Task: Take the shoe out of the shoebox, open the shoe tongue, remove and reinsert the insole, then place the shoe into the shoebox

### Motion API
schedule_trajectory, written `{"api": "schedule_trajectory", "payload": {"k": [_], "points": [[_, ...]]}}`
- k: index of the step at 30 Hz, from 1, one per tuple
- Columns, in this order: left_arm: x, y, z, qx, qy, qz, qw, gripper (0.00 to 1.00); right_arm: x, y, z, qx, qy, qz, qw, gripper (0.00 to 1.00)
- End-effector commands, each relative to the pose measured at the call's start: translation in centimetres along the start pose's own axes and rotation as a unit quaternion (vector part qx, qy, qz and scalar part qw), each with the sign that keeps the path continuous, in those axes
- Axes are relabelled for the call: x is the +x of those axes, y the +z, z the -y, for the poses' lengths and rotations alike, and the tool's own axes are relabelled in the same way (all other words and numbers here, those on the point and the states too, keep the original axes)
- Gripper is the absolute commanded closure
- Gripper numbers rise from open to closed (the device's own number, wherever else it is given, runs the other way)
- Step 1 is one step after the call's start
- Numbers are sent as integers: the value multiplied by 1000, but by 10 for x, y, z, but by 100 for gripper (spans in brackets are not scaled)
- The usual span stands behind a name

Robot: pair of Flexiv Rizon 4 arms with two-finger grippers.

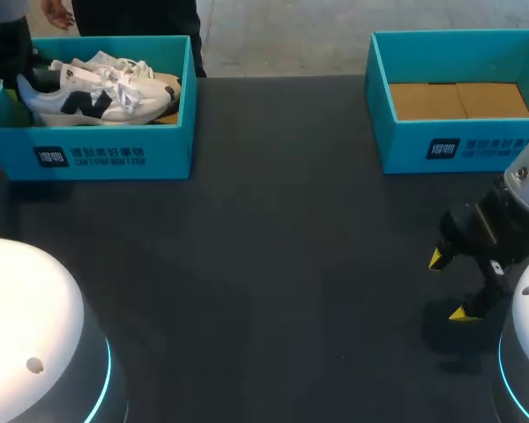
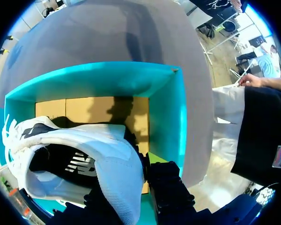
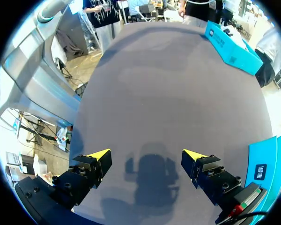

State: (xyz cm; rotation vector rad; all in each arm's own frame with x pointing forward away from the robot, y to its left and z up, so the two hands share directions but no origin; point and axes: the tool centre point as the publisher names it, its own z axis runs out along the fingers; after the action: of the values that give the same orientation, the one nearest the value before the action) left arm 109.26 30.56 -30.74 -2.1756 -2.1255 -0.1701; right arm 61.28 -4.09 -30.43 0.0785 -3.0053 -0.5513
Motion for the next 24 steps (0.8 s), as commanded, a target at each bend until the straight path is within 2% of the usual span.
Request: {"api": "schedule_trajectory", "payload": {"k": [1,9,16,24], "points": [[9,-15,11,-9,6,-3,1000,100,1,1,0,1,0,1,1000,0],[22,-40,20,-29,12,-7,999,100,1,1,0,1,0,1,1000,0],[27,-61,22,-30,10,-1,1000,100,1,1,0,1,0,1,1000,0],[29,-98,34,-22,12,0,1000,100,1,1,0,1,0,1,1000,0]]}}
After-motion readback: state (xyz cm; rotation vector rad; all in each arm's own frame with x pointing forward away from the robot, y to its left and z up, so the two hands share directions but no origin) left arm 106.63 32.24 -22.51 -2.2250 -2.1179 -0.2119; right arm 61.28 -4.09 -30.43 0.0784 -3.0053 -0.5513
